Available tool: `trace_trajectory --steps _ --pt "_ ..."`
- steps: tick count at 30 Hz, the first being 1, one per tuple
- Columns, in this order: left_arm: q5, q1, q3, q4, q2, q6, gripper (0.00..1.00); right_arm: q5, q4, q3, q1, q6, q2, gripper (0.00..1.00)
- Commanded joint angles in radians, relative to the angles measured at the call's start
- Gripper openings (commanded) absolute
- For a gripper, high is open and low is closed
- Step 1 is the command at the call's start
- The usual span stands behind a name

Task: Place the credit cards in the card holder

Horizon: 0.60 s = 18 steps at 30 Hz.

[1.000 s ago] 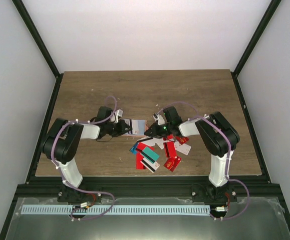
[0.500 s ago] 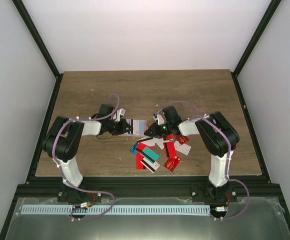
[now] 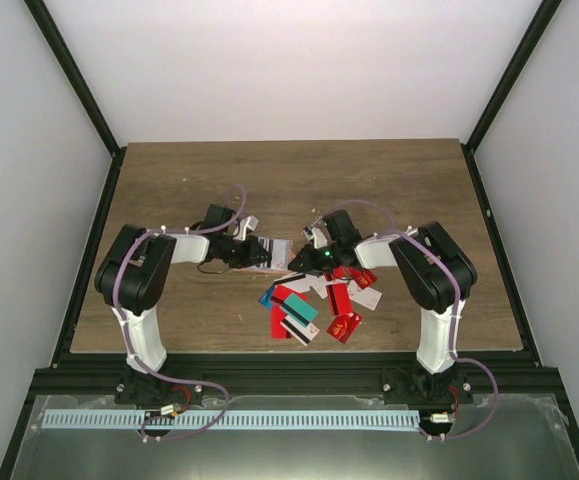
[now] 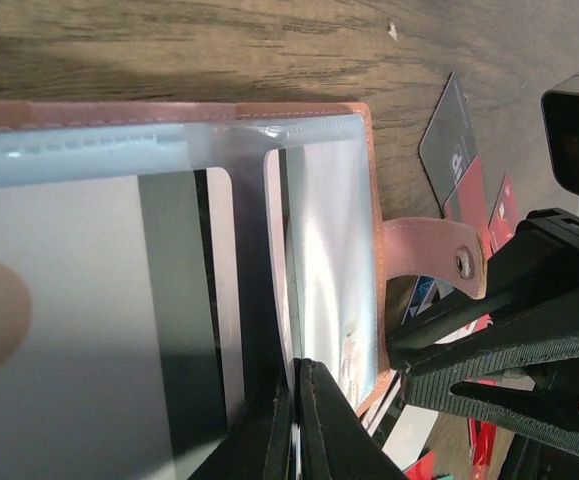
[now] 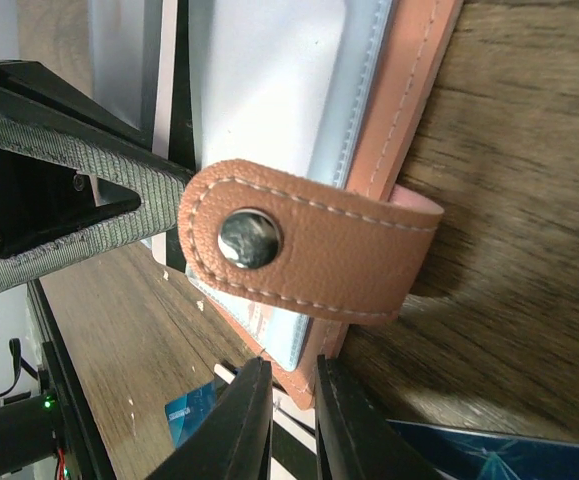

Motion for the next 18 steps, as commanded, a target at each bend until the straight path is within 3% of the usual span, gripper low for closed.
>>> trace_trajectory --steps 1,9,18 --pt "-0.031 -0.040 0.011 -0.103 0.056 0.031 0.04 0.014 0.004 0.043 0.014 -0.026 0.031 0.15" --pt "-0.039 -0.064 0.038 -0.117 0.066 0.016 0.05 0.011 0.001 0.048 0.014 -0.032 0.034 0.15" --pt "-0.153 -0.067 0.072 -0.270 -0.039 0.051 0.28 0.037 -0.024 0.046 0.014 -0.034 0.004 0.15"
